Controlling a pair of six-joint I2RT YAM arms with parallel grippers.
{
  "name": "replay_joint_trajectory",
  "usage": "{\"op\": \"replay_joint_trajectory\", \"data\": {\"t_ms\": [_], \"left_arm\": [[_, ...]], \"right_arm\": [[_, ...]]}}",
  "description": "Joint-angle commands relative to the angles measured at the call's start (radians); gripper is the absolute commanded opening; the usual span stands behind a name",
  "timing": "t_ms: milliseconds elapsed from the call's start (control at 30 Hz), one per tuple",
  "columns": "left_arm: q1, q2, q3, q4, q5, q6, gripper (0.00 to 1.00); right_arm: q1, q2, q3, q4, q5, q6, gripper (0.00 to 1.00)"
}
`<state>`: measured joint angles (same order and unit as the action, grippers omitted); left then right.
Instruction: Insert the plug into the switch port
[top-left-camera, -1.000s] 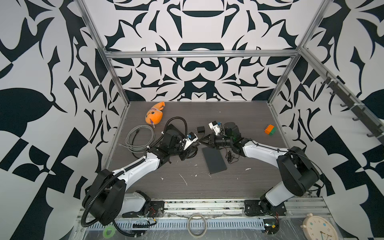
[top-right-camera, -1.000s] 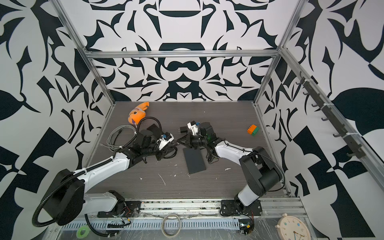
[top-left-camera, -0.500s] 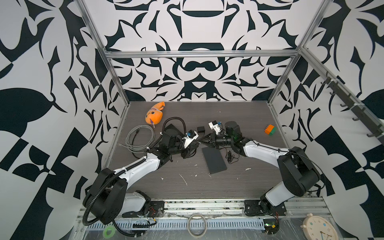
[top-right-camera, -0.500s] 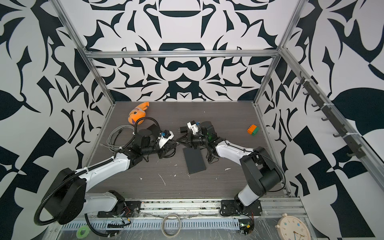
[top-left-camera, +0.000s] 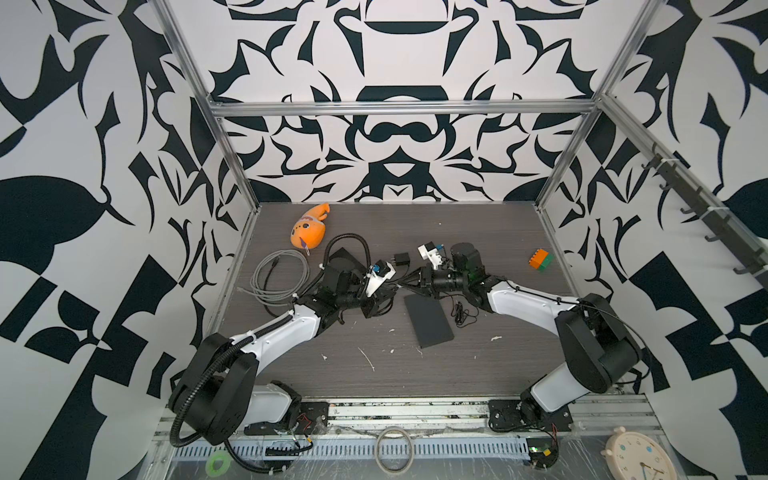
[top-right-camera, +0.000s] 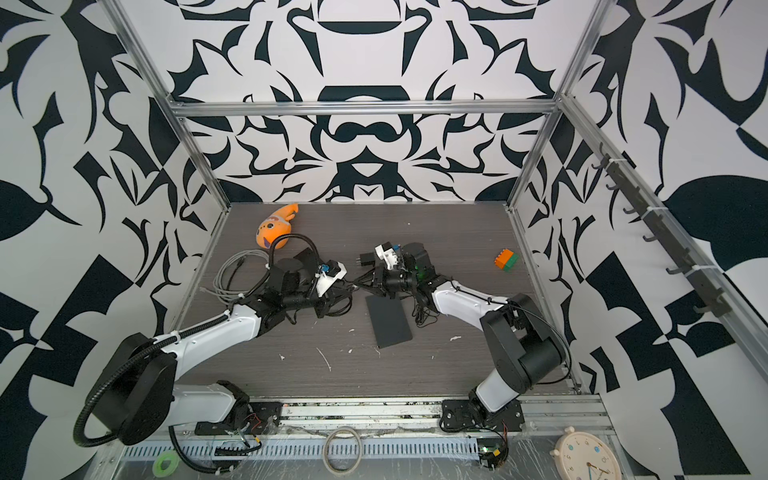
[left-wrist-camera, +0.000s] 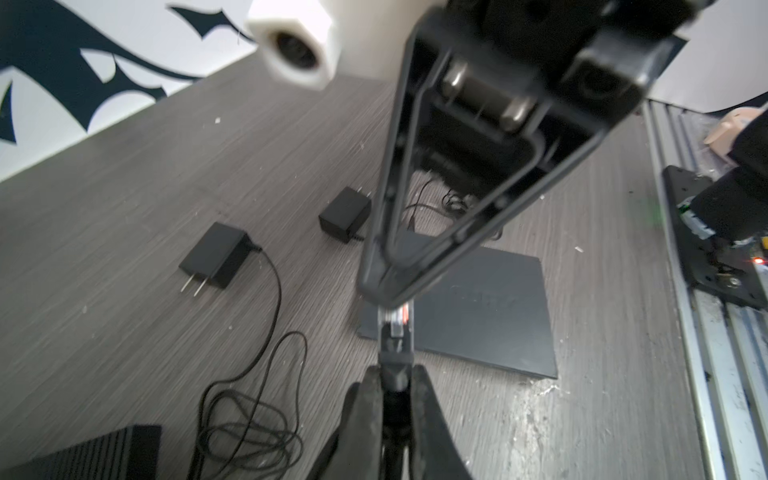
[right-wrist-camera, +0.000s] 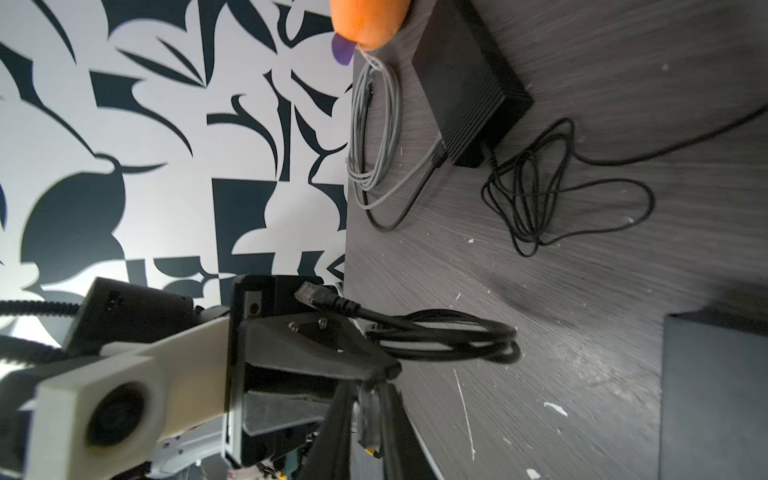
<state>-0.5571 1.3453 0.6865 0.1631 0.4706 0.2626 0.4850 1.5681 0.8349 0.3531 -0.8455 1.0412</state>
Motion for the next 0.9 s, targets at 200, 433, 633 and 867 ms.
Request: {"op": "replay_joint_trajectory", "data": {"t_ms": [200, 433, 633, 867], "left_arm": [[-0.136, 0.047, 0.075, -0.335, -0.173, 0.078, 0.0], [-0.257, 0.1, 0.11, -0.436, -0.27, 0.015, 0.0], [-0.409, 0.162, 0.112, -0.399, -0.378, -0.185, 0.0], [-0.493, 0.23, 0.107, -0.381, -0.515, -0.44, 0.0]], "right_arm": [[-0.233, -0.163, 0.023, -0.41, 0.07, -0.342, 0.34], [-0.246, -0.178, 0.003, -0.563, 0.204, -0.48, 0.5], [-0.247, -0.223, -0.05, -0.601, 0.267, -0.504, 0.56], [-0.247, -0.252, -0.056, -0.657, 0.309, -0.536, 0.58]]}}
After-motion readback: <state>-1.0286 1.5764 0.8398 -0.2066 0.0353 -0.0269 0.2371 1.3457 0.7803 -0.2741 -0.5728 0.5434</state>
